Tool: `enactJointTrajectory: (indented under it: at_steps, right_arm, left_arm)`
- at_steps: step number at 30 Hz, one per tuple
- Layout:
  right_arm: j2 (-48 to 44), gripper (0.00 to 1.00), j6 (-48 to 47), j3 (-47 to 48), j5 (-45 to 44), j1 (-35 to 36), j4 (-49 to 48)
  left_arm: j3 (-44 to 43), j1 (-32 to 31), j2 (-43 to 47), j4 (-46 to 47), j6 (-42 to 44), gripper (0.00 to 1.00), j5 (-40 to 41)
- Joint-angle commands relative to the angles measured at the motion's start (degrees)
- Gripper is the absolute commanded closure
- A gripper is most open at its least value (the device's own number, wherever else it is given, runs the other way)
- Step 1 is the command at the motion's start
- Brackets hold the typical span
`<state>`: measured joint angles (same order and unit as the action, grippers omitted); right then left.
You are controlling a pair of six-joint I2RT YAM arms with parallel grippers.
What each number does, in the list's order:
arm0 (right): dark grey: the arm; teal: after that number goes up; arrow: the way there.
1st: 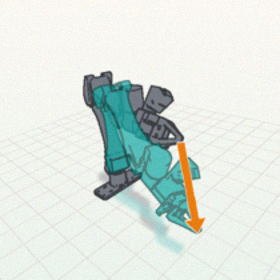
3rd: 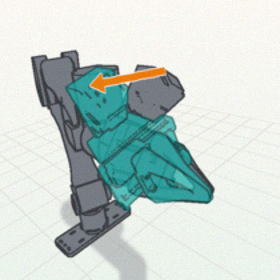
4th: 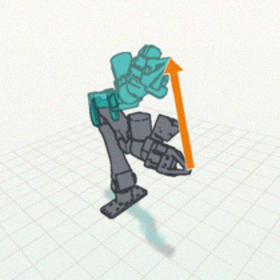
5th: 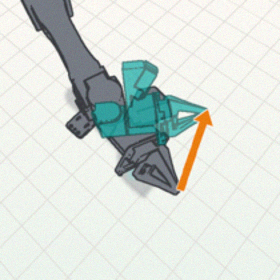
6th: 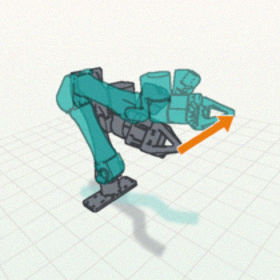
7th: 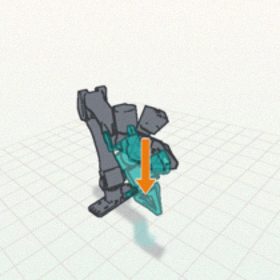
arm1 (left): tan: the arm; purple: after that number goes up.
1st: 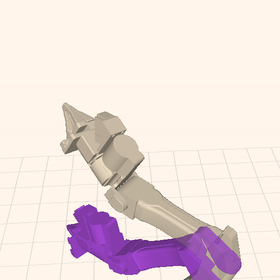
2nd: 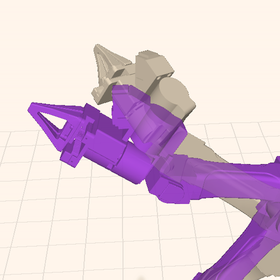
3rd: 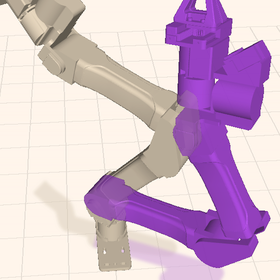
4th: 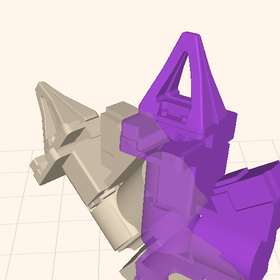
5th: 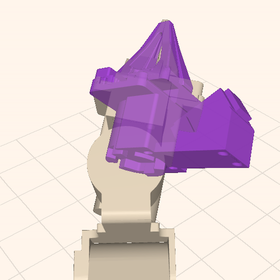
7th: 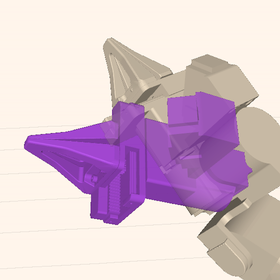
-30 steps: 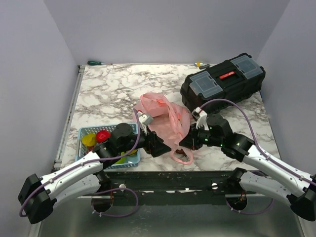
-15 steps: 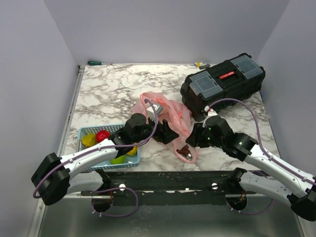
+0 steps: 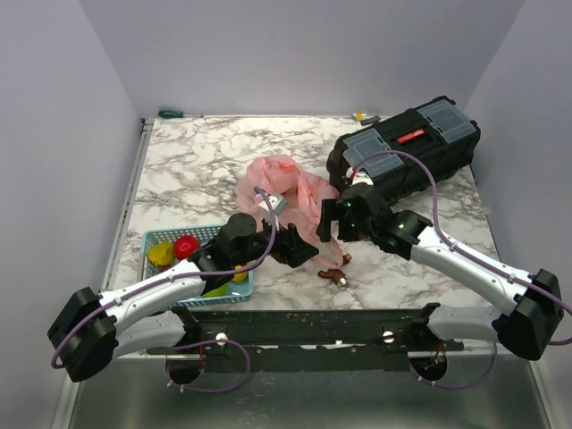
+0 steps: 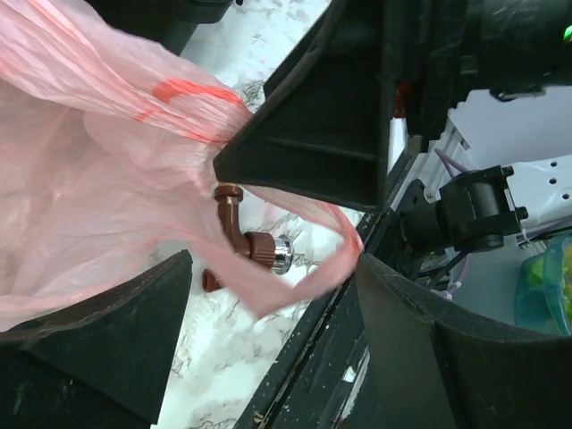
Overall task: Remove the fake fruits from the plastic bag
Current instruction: Adjust the plastic bag at the center of the board.
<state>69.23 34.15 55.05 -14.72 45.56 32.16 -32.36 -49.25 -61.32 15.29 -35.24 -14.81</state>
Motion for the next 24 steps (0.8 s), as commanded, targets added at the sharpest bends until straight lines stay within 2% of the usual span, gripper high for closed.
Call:
enactJointTrajectory:
  at_steps: [1,6,13,17,20,22,24]
  right_arm:
    - [-2.2,0.0,-4.6,2.6,12.8,0.1,-5.7]
    - [-5.2,0.0,-4.4,3.2,12.8,0.2,-5.3]
    - [3.2,0.0,-5.3,9.4,8.5,0.2,-2.3]
    - [10.6,0.0,-5.8,11.7,2.9,0.3,1.1]
    - [12.2,0.03,-6.4,10.5,-0.2,0.8,0.8]
    - [12.5,0.1,-6.6,9.4,-2.3,0.9,-0.5]
    - [13.2,0.29,-7.2,9.3,-3.9,0.9,-0.8]
  left_arm:
    - [2.0,-0.2,3.6,-0.9,0.7,0.26,1.8]
    - [3.4,-0.2,9.3,-3.4,1.7,0.26,4.2]
    - [4.1,-0.1,15.6,-7.7,2.5,0.2,7.6]
    - [3.9,-0.1,15.4,-8.1,2.3,0.17,7.9]
    - [3.8,-0.1,14.4,-7.9,1.8,0.16,6.7]
    - [4.3,-0.1,14.0,-6.8,1.5,0.16,6.5]
    - [5.0,-0.1,13.6,-5.3,1.2,0.16,6.8]
